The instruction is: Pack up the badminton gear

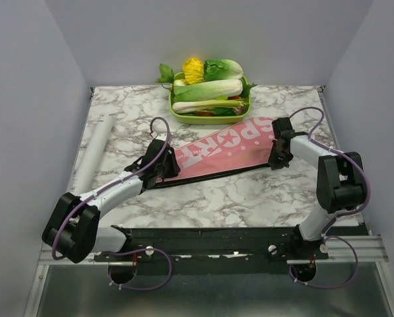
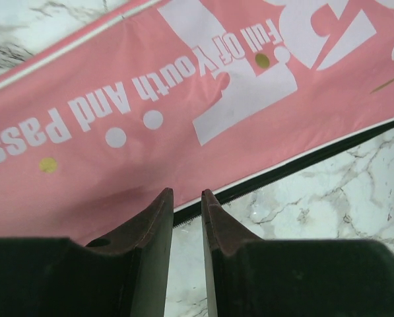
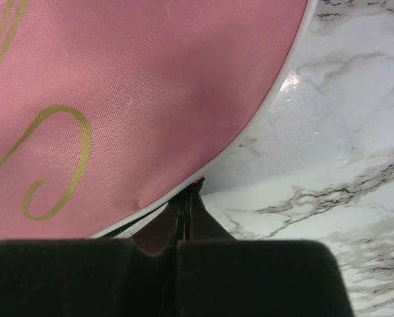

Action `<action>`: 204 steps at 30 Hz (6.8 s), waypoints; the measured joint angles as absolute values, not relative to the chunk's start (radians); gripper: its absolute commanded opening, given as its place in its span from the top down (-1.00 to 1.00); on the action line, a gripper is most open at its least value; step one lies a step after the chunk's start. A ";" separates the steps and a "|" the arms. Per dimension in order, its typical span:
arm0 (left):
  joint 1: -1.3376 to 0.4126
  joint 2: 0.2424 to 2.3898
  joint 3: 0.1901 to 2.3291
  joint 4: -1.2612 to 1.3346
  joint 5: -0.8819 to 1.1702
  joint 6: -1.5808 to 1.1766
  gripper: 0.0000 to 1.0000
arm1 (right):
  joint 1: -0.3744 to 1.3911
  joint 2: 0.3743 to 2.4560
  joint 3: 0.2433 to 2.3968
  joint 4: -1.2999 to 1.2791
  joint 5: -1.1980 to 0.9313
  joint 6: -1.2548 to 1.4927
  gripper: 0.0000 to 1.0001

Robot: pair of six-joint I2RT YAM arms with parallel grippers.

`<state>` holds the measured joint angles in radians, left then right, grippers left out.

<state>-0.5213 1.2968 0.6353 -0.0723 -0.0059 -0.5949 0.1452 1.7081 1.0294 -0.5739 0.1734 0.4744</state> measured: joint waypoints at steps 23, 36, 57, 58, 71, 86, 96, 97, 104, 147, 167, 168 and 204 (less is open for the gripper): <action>-0.516 1.449 0.672 -0.134 -0.239 -0.564 0.35 | 0.260 1.708 1.030 -0.577 0.086 0.421 0.99; -0.514 1.465 0.671 -0.095 -0.239 -0.546 0.38 | 0.530 1.810 1.178 -0.583 -0.051 0.482 0.99; -0.611 1.335 0.684 -0.176 -0.163 -0.551 0.33 | 0.844 2.065 1.400 -0.374 -0.299 0.681 0.99; -0.619 1.303 0.692 -0.194 -0.158 -0.552 0.31 | 0.844 2.048 1.375 -0.367 -0.294 0.685 0.99; -0.629 1.146 0.913 -0.431 -0.179 -0.531 0.26 | 0.698 1.704 1.044 -0.341 -0.274 0.658 0.99; -0.515 1.122 0.715 -0.542 -0.162 -0.563 0.24 | 0.517 1.629 0.883 -0.356 -0.273 0.565 0.99; -0.443 1.131 0.604 -0.478 -0.086 -0.597 0.25 | 0.517 1.637 0.883 -0.355 -0.279 0.560 0.99; -0.440 1.142 0.598 -0.464 -0.077 -0.601 0.25 | 0.517 1.637 0.883 -0.355 -0.280 0.559 0.99; -0.427 1.209 0.590 -0.374 -0.048 -0.625 0.31 | 0.518 1.642 0.877 -0.339 -0.298 0.562 0.99; -0.812 0.831 0.360 -0.349 -0.010 -0.774 1.00 | 1.107 1.951 1.149 -0.209 -0.382 0.925 0.99; -0.907 0.816 0.356 -0.334 0.017 -0.842 0.67 | 1.114 1.538 0.622 -0.031 -0.241 1.056 0.99; -0.908 0.843 0.356 -0.322 0.017 -0.837 0.66 | 1.114 1.534 0.622 -0.033 -0.237 1.055 0.99; -1.095 1.293 0.449 0.029 -0.237 -0.819 0.66 | 1.258 1.597 0.765 -0.212 -0.118 1.175 0.99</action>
<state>-1.0946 1.2934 0.4492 0.0288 -0.2375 -0.8192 1.2583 1.5974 0.7654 -0.2115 -0.1177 1.1748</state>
